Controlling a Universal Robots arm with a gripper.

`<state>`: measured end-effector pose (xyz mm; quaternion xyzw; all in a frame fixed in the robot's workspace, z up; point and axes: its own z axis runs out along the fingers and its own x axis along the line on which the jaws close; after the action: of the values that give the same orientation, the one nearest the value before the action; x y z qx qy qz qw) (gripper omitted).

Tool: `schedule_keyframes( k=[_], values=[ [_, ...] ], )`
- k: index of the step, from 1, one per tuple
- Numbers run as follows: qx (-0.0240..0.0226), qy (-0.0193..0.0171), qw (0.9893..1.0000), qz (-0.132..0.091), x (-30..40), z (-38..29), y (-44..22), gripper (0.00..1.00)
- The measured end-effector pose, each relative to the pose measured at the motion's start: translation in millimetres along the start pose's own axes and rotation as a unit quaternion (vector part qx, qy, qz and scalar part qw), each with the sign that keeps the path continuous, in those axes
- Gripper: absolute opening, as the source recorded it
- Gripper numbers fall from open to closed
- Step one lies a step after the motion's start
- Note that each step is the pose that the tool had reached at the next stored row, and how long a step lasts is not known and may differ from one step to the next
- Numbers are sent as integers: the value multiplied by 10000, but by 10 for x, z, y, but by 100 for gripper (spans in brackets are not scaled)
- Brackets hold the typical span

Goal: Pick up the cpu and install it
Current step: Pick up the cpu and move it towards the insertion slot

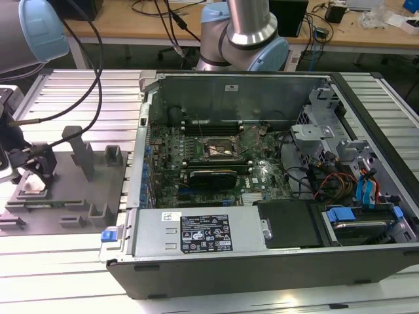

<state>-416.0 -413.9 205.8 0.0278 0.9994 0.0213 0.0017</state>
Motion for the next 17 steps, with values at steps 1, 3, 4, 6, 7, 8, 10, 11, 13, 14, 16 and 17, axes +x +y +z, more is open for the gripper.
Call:
schedule_keyframes(
  k=[1, 3, 4, 6, 7, 8, 10, 11, 13, 14, 16, 17],
  values=[
    [0, 0, 10000, 0, 0, 0, 0, 66],
    [0, 0, 10000, 0, 0, 0, 0, 72],
    [0, 0, 10000, 0, 0, 0, 0, 72],
    [0, 0, 10000, 0, 0, 21, -1, 72],
    [0, 0, 10000, 0, 0, 34, -1, 72],
    [0, 0, 10000, 0, 0, 46, -2, 72],
    [0, 0, 10000, 0, 0, 77, 0, 72],
    [0, -1, 10000, 0, 0, 93, 0, 72],
    [-2, 0, 10000, -2, 1, 131, 9, 72],
    [-3, 1, 10000, -3, 2, 140, 15, 72],
    [-4, 1, 10000, -8, 2, 156, 27, 72],
    [-4, 2, 10000, -19, 2, 159, 27, 72]
  ],
)
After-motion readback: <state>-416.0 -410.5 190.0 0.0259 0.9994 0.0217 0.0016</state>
